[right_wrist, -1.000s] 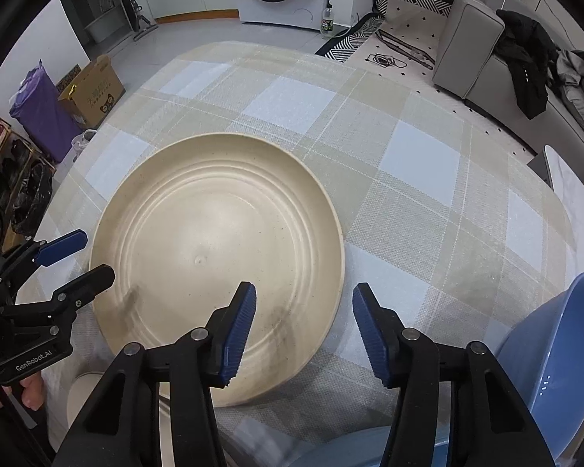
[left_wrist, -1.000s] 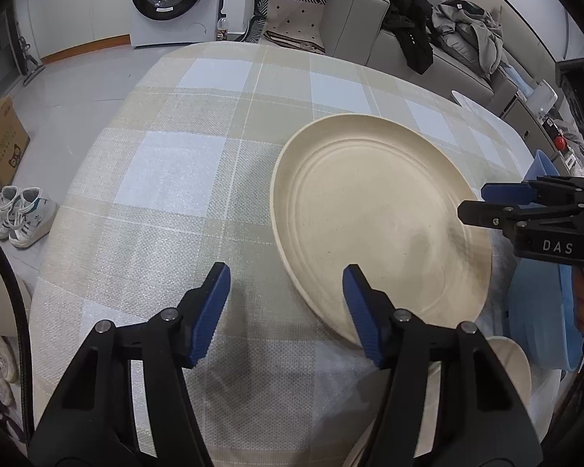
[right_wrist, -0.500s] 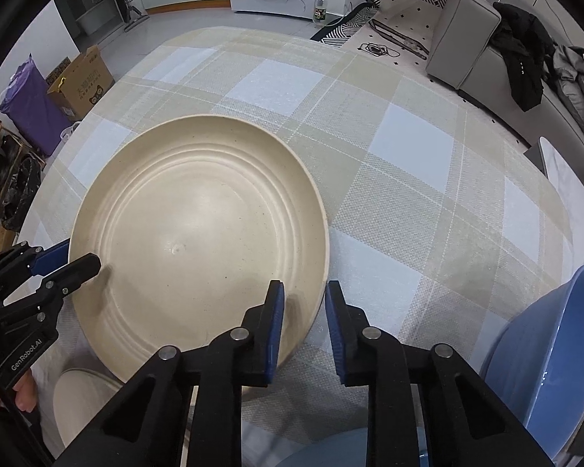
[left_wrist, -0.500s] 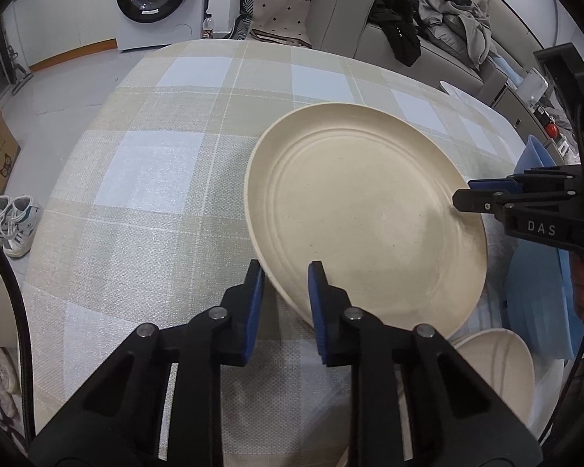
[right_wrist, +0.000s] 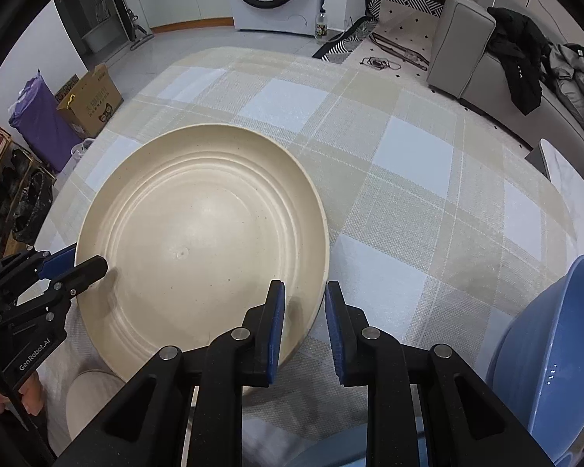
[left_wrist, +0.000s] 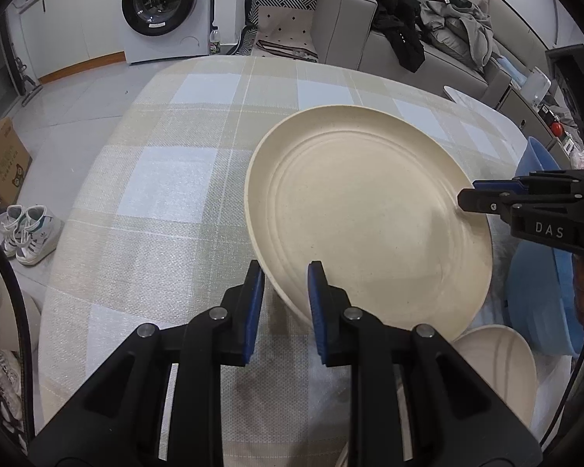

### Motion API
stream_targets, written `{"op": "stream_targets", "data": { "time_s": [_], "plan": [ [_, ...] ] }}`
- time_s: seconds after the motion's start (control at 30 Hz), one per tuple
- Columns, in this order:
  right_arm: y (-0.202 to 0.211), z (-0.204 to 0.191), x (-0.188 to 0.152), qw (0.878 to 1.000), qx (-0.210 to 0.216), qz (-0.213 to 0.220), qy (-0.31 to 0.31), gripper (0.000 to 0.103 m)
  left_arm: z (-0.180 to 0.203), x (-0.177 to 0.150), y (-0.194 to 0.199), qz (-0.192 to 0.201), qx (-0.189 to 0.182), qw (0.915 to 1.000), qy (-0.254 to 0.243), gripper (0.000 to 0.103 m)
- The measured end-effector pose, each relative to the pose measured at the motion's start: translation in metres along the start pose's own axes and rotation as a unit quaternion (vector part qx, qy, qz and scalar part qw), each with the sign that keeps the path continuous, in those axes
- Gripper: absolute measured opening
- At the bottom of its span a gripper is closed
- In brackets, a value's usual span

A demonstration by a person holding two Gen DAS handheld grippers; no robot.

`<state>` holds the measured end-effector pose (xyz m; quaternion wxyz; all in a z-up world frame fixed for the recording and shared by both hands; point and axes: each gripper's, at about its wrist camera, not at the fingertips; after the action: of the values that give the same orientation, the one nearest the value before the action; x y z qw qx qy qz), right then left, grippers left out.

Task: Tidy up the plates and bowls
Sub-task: 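Lift the second cream plate with both tools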

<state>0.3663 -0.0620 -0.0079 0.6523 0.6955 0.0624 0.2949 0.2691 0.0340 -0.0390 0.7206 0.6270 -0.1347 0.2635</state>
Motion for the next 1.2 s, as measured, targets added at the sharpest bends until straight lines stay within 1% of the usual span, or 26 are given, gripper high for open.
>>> {"op": "stream_targets", "data": {
  "time_s": [0.3,0.63,0.97,1.2],
  "plan": [
    [0.039,-0.01,-0.006,0.999,0.0,0.041,-0.01,0.022,0.002,-0.002,0.033,0.018,0.003,0.9998,-0.011,0.02],
    [0.087,-0.02,-0.017,0.997,-0.012,0.076,-0.017,0.022,0.011,-0.008,0.091,0.058,-0.002,0.998,-0.026,0.02],
    [0.132,-0.032,-0.034,0.993,-0.014,0.113,-0.017,0.022,0.02,-0.028,0.148,0.084,-0.003,0.9959,-0.031,0.02],
    [0.152,-0.036,-0.05,0.991,-0.016,0.128,-0.02,0.022,0.029,-0.04,0.174,0.093,-0.013,0.995,-0.036,0.02]
  ]
}}
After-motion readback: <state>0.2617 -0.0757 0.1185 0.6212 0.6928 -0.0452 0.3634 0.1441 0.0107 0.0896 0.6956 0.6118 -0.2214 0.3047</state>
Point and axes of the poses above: each gripper's, at about its wrist camera, not at the fingertips, and y roughly against the way its jaws point, z to its right, x to its top, and after that the axes turned 4 degrees about y, right-handed
